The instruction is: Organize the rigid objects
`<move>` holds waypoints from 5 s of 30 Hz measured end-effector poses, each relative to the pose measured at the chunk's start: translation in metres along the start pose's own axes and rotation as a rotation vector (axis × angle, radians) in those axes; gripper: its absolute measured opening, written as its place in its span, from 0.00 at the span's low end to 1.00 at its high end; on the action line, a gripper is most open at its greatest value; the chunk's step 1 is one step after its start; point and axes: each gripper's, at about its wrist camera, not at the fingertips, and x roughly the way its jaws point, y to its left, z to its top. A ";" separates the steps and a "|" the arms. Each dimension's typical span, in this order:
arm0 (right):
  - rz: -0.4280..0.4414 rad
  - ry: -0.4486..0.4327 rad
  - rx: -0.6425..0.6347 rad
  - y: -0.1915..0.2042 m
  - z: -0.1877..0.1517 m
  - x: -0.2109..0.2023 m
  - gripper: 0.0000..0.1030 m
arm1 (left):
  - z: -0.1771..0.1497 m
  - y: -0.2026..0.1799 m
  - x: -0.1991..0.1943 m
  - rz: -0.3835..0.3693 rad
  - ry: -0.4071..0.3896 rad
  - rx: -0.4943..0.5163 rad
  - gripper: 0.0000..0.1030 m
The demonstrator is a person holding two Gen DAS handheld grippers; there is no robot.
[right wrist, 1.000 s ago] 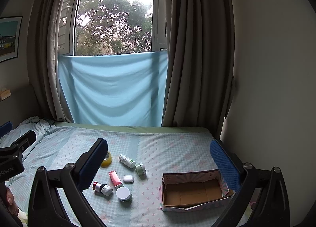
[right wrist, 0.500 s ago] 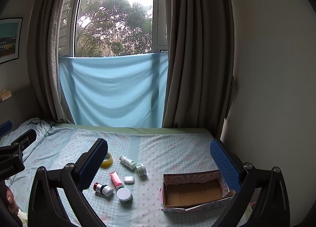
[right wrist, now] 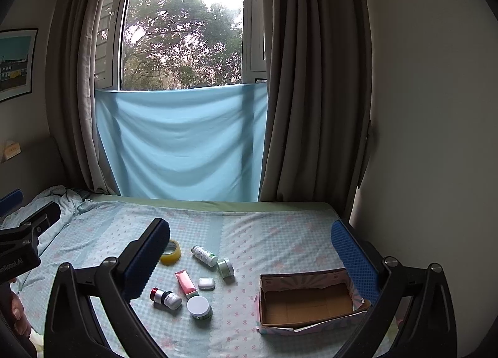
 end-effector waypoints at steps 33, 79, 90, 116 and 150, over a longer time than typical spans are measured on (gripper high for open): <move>0.135 0.192 -0.081 -0.004 -0.020 0.079 1.00 | -0.019 0.000 0.084 0.096 0.202 -0.040 1.00; 0.556 1.021 -0.698 0.193 -0.230 0.632 0.67 | -0.271 0.055 0.655 0.077 0.738 -0.038 1.00; 0.550 1.032 -0.681 0.200 -0.235 0.642 0.47 | -0.259 0.056 0.650 0.056 0.722 -0.053 0.94; 0.460 0.895 -0.302 0.122 -0.082 0.442 0.47 | -0.081 0.005 0.410 -0.101 0.536 0.126 0.94; 0.274 0.918 -0.094 -0.254 -0.122 0.330 0.47 | -0.091 -0.337 0.334 -0.291 0.685 0.306 0.94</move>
